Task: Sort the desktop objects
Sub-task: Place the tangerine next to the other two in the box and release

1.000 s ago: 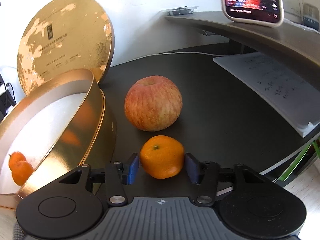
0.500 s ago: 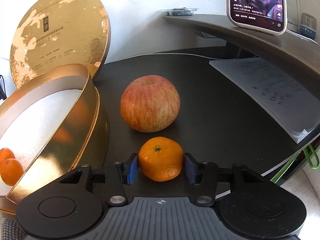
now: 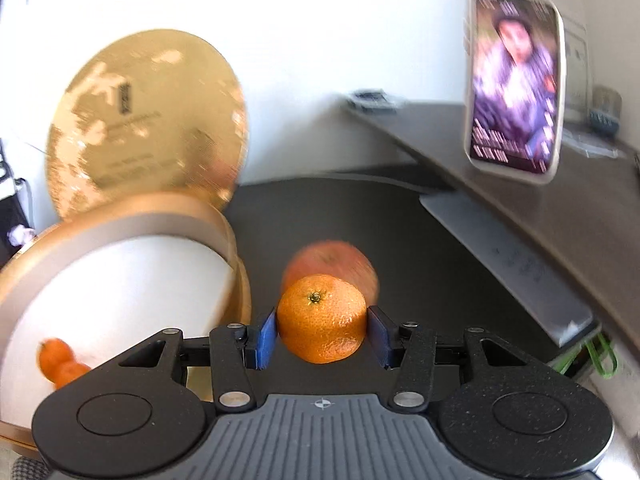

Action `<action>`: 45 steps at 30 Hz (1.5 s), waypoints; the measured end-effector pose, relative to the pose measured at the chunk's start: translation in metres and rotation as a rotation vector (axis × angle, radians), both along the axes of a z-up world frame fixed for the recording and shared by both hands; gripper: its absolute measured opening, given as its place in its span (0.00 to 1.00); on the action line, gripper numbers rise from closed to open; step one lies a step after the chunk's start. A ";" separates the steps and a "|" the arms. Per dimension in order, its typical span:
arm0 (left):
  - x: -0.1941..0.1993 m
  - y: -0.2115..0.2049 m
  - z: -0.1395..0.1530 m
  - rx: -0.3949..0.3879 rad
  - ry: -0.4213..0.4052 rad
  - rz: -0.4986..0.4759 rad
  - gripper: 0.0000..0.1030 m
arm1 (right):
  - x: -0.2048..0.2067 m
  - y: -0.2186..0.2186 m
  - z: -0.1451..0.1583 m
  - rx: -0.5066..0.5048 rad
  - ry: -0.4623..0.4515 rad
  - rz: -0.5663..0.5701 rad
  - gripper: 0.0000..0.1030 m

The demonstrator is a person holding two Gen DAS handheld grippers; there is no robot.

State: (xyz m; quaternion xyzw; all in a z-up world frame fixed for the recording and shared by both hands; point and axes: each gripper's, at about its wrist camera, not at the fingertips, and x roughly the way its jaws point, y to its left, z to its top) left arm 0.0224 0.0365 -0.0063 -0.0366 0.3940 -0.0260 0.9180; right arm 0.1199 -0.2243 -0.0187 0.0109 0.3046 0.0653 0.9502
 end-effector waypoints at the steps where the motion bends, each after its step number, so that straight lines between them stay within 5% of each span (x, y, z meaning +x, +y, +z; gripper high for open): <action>1: -0.002 0.006 0.000 -0.007 -0.003 0.013 0.99 | -0.001 0.007 0.005 -0.002 -0.009 0.017 0.47; 7: -0.012 0.042 -0.001 -0.046 -0.012 0.092 0.99 | 0.004 0.053 0.009 -0.011 0.013 0.142 0.47; 15: -0.024 0.082 -0.004 -0.082 -0.024 0.176 0.99 | 0.023 0.118 -0.017 -0.036 0.186 0.271 0.47; 28: -0.027 0.090 -0.007 -0.106 -0.031 0.160 0.99 | 0.044 0.146 -0.029 -0.045 0.344 0.295 0.47; 32: -0.027 0.087 -0.007 -0.097 -0.026 0.155 0.99 | 0.042 0.144 -0.028 -0.042 0.336 0.293 0.48; 41: -0.027 0.072 -0.004 -0.066 -0.017 0.138 0.99 | 0.026 0.127 -0.013 -0.025 0.255 0.288 0.78; 45: -0.027 0.061 -0.002 -0.051 -0.013 0.125 0.99 | 0.014 0.114 -0.001 -0.005 0.203 0.279 0.78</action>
